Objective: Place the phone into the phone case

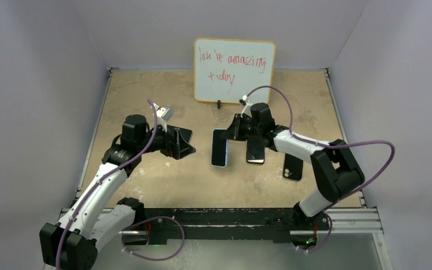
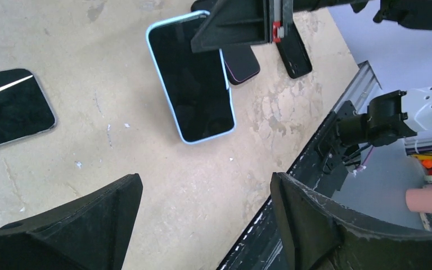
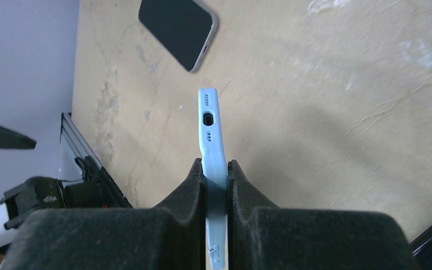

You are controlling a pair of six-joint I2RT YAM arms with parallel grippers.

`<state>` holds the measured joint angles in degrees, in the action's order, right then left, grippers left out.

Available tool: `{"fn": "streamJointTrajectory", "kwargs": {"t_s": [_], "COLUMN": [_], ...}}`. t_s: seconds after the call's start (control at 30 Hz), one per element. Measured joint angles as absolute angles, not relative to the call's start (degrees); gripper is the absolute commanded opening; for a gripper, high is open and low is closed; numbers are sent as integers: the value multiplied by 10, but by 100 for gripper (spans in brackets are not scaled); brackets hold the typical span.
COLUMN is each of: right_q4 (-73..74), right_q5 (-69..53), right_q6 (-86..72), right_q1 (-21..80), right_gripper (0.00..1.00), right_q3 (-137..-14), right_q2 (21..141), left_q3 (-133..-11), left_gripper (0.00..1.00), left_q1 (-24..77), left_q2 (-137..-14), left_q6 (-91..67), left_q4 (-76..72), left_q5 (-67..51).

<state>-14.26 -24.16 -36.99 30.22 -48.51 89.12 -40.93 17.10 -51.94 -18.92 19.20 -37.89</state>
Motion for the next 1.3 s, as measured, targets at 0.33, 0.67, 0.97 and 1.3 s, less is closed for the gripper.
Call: {"fn": "streamJointTrajectory", "kwargs": {"t_s": [0.33, 0.67, 0.97, 1.3], "right_q4": [-125, -90, -51, -19], "right_q5": [-280, -285, -252, -209], "right_q6": [-349, -340, -337, -334], "right_q1": [269, 251, 243, 240], "right_gripper": [9, 41, 45, 50], "right_q3": [-576, -623, -627, -634], "right_q2": [1015, 1068, 1070, 1070], "left_q3": [-409, -409, -409, -409], "left_gripper": [88, 89, 89, 89], "left_q1": [171, 171, 171, 171], "left_q2": [-516, -503, -502, -502], "left_q6": [-177, -173, -173, -173], "left_q4": [212, 220, 221, 222], "left_q5": [-349, -338, -329, -325]}}
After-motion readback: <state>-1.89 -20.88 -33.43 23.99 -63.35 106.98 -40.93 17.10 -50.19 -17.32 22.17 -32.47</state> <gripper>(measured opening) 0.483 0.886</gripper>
